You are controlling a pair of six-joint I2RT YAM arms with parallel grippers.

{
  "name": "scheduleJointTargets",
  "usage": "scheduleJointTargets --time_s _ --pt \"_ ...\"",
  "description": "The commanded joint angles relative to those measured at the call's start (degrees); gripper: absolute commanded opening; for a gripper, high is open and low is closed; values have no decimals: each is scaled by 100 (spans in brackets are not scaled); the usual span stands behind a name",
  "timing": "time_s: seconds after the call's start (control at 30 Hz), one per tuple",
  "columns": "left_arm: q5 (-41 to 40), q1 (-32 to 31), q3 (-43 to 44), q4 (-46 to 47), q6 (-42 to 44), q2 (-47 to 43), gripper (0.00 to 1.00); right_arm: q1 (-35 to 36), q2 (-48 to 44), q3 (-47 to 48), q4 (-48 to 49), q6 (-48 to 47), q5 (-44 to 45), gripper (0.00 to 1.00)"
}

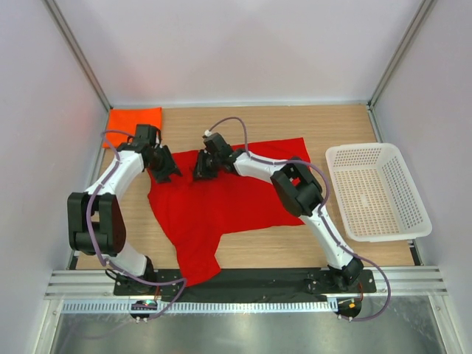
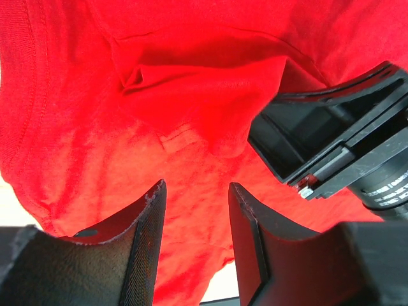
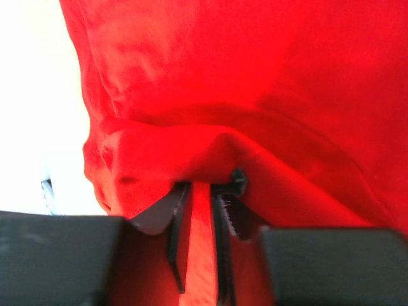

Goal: Fold and stack the t-shirts
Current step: Fold the tshirt

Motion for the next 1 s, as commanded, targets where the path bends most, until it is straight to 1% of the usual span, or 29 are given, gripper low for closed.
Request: scheduleJointTargets --time_s 0.0,0.03,0.13,0.23,0.27,0.37,0.43,0.47,0.53,0.57,0.63,0.7,0.73,0.8,0.83,0.9,0.93,0.97 --pt "57 -10 19 -42 22 -81 45 40 -11 472 -32 -106 279 25" --pt "48 -19 1 -42 13 -72 46 40 -2 542 -15 -115 280 28" --pt "39 -10 -87 -24 -22 -98 46 23 225 1025 -67 -159 306 32" --pt "66 -19 -148 -33 -48 -124 50 -39 698 1832 -268 -72 280 37" --pt "92 -10 -166 -42 -40 -124 50 -56 797 2296 -348 -37 262 39" --pt "48 -27 -210 -51 -22 -116 51 -92 842 2652 -524 -1 200 41" --pt "-13 -27 -131 -59 13 -37 51 -127 640 2469 -568 -97 227 43" --pt "-31 -27 -87 -77 48 -10 51 -144 370 2155 -586 -194 288 44" --pt "-145 -27 79 -68 92 86 48 -214 131 1863 -760 -282 358 45" --pt "-189 -45 167 -77 127 139 44 -250 -71 1740 -936 -465 463 45" --pt "-207 -97 421 -77 153 349 42 -389 -265 1686 -1568 -677 604 47" --pt "-268 -264 598 -103 197 543 41 -530 -650 1598 -1964 -949 807 48" --pt "-382 -343 703 -112 224 726 41 -627 -774 1528 -2279 -1037 833 48" --pt "-575 -527 958 -112 346 894 41 -943 -1047 1300 -2606 -1187 903 48" --pt "-802 -659 1046 -121 417 1113 41 -1049 -1327 1194 -2869 -1327 904 48" --pt "-936 -748 1354 -208 609 1325 40 -1348 -1679 721 -3011 -1451 912 48" --pt "-980 -783 1442 -270 680 1413 39 -1418 -2081 510 -3021 -1556 921 48" --pt "-1250 -792 1538 -323 759 1570 38 -1497 -2268 64 -3003 -1618 930 48"
